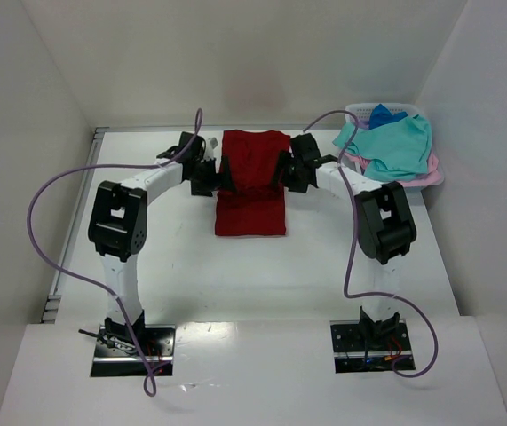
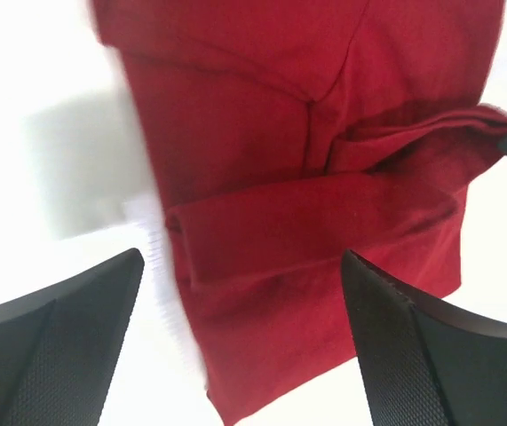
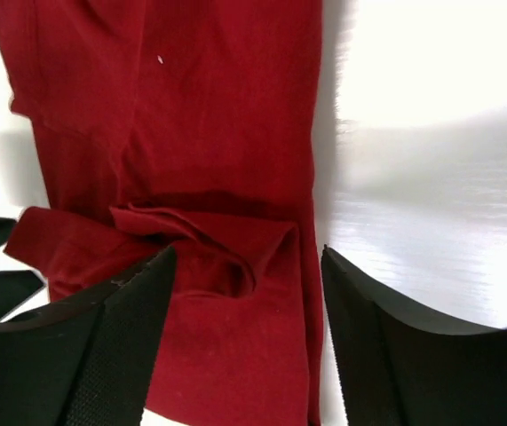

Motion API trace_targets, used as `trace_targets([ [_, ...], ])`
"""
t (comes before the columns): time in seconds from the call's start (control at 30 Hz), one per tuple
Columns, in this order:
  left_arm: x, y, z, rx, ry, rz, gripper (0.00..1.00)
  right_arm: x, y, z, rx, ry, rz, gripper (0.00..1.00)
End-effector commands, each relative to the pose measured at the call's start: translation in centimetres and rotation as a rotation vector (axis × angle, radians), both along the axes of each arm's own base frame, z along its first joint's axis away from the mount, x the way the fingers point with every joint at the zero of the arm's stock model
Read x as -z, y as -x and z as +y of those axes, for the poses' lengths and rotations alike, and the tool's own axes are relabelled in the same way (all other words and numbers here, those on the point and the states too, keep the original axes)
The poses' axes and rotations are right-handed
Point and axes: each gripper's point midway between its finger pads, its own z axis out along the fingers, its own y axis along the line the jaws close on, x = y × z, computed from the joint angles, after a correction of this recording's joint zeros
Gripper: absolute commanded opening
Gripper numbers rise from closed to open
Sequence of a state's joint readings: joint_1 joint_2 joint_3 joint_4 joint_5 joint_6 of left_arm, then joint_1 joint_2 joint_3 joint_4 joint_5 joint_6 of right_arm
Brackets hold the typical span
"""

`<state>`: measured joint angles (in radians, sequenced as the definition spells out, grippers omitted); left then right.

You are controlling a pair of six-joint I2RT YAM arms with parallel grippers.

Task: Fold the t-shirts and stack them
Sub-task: Fold the folded rectangular tshirt in 1/3 of the way

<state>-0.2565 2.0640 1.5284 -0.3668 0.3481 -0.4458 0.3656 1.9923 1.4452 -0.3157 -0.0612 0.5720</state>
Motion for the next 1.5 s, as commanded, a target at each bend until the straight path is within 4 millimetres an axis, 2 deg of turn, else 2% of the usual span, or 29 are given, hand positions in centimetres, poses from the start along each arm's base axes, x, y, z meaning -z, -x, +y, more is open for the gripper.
trace_targets([
  [0.0, -6.3, -2.2, 1.6, -0.029, -0.028, -0.188, 1.00, -6.8, -2.0, -1.2, 0.038, 0.007, -0.186, 0.73],
  [0.03, -7.8, -2.2, 1.7, -0.036, -0.026, -0.222, 1.00, -8.1, -2.4, -1.4, 0.043, 0.021, -0.217, 0.73],
  [0.07, -8.5, -2.2, 2.2, -0.046, -0.048, -0.239, 1.00, -8.9, -2.3, -1.5, 0.037, 0.022, -0.234, 0.74],
  [0.1, -8.9, -2.1, 2.5, -0.056, -0.056, -0.251, 1.00, -10.6, -2.1, -1.8, 0.048, 0.019, -0.264, 0.74],
  [0.13, -10.8, -2.1, 2.8, -0.068, -0.057, -0.291, 1.00, -11.7, -1.9, -1.9, 0.049, 0.011, -0.285, 0.74],
  [0.17, -11.3, -1.9, 3.0, -0.077, -0.062, -0.308, 1.00, -12.4, -1.7, -1.8, 0.043, -0.003, -0.303, 0.74],
  [0.27, -13.6, -1.0, 3.0, -0.062, -0.013, -0.377, 1.00, -14.5, -0.2, -1.0, -0.006, -0.072, -0.358, 0.62],
  [0.3, -14.4, 0.0, 1.9, -0.002, 0.041, -0.386, 1.00, -13.9, 0.3, -0.9, -0.013, -0.088, -0.346, 0.48],
  [0.33, -13.3, 0.8, 1.4, 0.029, 0.067, -0.358, 0.99, -14.2, 0.6, -0.6, -0.031, -0.108, -0.358, 0.40],
  [0.4, -12.6, 1.9, 0.3, 0.088, 0.127, -0.339, 0.94, -13.6, 1.4, 0.5, -0.081, -0.157, -0.332, 0.27],
  [0.43, -12.1, 2.9, -0.3, 0.127, 0.164, -0.310, 0.86, -11.9, 1.9, 0.7, -0.085, -0.166, -0.286, 0.15],
  [0.47, -11.9, 3.3, -1.0, 0.141, 0.183, -0.307, 0.78, -11.7, 2.1, 0.9, -0.093, -0.173, -0.285, 0.10],
  [0.5, -10.2, 4.1, -1.4, 0.155, 0.186, -0.270, 0.72, -10.2, 2.5, 0.7, -0.085, -0.170, -0.247, 0.06],
  [0.57, -9.5, 5.1, -2.7, 0.179, 0.194, -0.253, 0.58, -8.8, 3.1, 1.2, -0.096, -0.164, -0.223, 0.01],
  [0.6, -8.8, 5.1, -3.0, 0.173, 0.190, -0.241, 0.45, -8.2, 3.6, 1.7, -0.110, -0.163, -0.216, 0.01],
  [0.63, -8.8, 5.1, -3.0, 0.173, 0.190, -0.240, 0.40, -7.5, 4.1, 2.2, -0.120, -0.170, -0.192, 0.01],
  [0.7, -7.1, 5.4, -3.9, 0.194, 0.186, -0.207, 0.33, -6.4, 4.3, 2.8, -0.133, -0.168, -0.180, 0.01],
  [0.83, -5.4, 4.8, -4.5, 0.187, 0.177, -0.166, 0.32, -3.6, 4.7, 3.6, -0.150, -0.149, -0.121, 0.01],
  [0.93, -3.9, 4.0, -5.2, 0.173, 0.151, -0.140, 0.37, -1.9, 4.5, 3.9, -0.155, -0.145, -0.091, 0.01],
  [1.0, -2.2, 3.3, -4.9, 0.132, 0.119, -0.102, 0.43, -1.8, 3.7, 4.2, -0.156, -0.146, -0.094, 0.01],
  [1.03, -2.2, 2.7, -4.9, 0.126, 0.111, -0.102, 0.45, -0.5, 3.8, 4.2, -0.154, -0.134, -0.061, 0.01],
  [1.13, -0.8, 1.9, -4.8, 0.111, 0.087, -0.083, 0.47, 0.0, 2.9, 4.4, -0.154, -0.121, -0.064, 0.01],
  [1.17, -0.7, 1.5, -4.7, 0.099, 0.074, -0.089, 0.47, 1.1, 3.1, 4.2, -0.147, -0.105, -0.039, 0.01],
  [1.23, -0.3, 0.4, -4.5, 0.072, 0.054, -0.097, 0.49, 0.4, 1.9, 4.2, -0.138, -0.093, -0.072, 0.01],
  [1.27, -0.2, 0.2, -4.4, 0.064, 0.043, -0.094, 0.50, 1.1, 2.0, 4.2, -0.138, -0.087, -0.058, 0.01],
  [1.3, 0.5, 0.0, -4.3, 0.056, 0.026, -0.079, 0.52, 0.9, 1.4, 4.3, -0.131, -0.081, -0.063, 0.01],
  [1.37, -0.2, -1.0, -4.2, 0.042, 0.016, -0.101, 0.52, 0.9, 0.9, 4.3, -0.125, -0.077, -0.072, 0.02],
  [1.4, 0.1, -1.4, -4.1, 0.032, 0.003, -0.104, 0.52, 0.7, 0.3, 4.4, -0.125, -0.069, -0.086, 0.02],
  [1.47, -0.2, -1.8, -4.0, 0.023, -0.004, -0.117, 0.56, 0.6, -0.1, 4.4, -0.119, -0.062, -0.088, 0.03],
])
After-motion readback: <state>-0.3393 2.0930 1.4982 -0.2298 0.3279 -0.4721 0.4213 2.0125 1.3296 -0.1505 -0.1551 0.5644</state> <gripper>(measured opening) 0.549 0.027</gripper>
